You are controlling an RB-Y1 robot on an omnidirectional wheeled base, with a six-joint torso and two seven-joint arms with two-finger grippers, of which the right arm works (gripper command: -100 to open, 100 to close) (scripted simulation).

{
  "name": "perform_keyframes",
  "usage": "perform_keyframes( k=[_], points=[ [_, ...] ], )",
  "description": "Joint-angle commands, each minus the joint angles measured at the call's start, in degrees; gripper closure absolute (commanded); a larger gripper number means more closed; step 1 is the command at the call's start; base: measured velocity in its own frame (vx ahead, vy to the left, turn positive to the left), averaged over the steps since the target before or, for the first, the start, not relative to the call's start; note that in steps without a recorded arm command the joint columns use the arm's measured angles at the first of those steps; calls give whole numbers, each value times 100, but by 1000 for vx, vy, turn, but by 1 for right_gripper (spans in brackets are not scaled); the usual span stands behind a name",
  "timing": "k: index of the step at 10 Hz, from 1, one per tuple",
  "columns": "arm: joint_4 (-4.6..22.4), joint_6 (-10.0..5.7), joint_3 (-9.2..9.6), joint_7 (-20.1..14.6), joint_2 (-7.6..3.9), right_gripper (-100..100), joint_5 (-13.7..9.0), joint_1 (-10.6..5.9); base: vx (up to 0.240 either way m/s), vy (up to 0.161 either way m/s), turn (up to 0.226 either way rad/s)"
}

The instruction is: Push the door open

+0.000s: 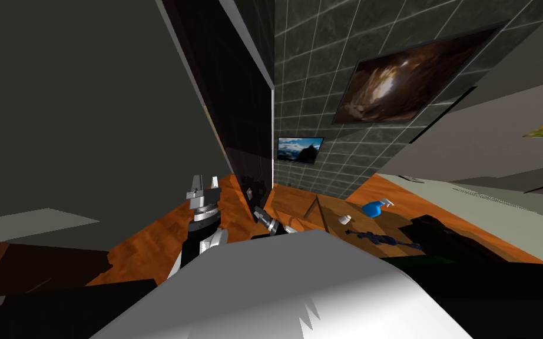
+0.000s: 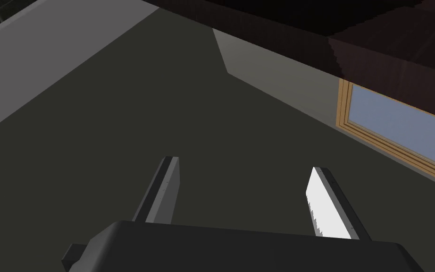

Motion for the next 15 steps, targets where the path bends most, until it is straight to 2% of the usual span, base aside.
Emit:
perform_keyframes(
  k=[1,6,7,8,15],
  points=[
    [148,-27,183,-17,-32,-100,8,-48,185,-43,-12],
    [668,-111,662,-107,-91,-100,10,-291,188,-39,-11],
    [750,-125,737,-121,-100,-100,11,-329,148,-23,-5],
    [750,-125,737,-121,-100,-100,11,-329,83,1,-3],
    [1347,-221,1287,-223,-162,-100,14,-608,138,-24,-9]
  ],
)
